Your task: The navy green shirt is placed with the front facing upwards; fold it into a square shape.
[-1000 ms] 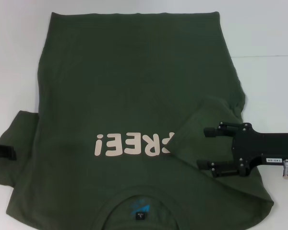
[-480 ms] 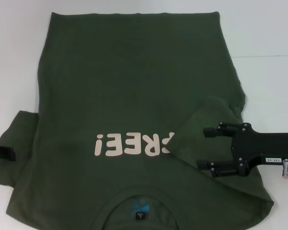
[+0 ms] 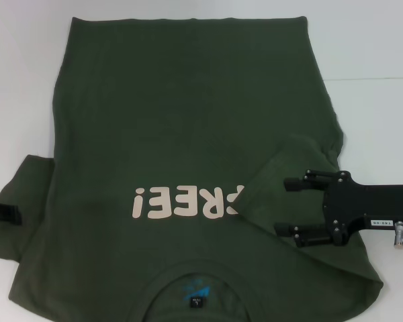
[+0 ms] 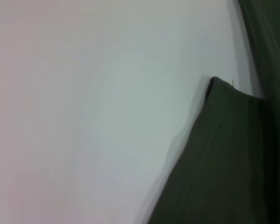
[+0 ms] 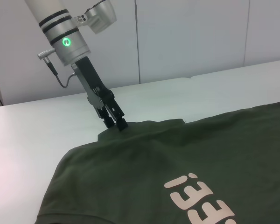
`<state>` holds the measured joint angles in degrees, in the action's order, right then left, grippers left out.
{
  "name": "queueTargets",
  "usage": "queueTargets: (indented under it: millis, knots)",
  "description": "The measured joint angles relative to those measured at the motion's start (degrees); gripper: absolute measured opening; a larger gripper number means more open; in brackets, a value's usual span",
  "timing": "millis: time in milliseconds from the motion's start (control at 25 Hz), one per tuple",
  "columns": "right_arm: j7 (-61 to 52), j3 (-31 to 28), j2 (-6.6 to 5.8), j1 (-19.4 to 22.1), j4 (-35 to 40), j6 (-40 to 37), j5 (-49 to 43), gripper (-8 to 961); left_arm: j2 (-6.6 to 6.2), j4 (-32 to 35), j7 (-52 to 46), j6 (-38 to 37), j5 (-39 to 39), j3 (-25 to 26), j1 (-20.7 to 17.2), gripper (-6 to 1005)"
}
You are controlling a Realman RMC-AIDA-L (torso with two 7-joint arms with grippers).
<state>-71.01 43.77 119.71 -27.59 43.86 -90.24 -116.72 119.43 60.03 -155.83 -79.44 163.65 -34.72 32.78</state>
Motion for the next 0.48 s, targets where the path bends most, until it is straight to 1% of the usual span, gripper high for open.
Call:
queueTargets:
  millis: [480]
  knots:
    - [-0.3, 0.5, 0.0, -0.2, 0.0, 0.0, 0.0, 900, 0.01, 0.0, 0.0, 0.2, 0.0, 0.0, 0.0, 903]
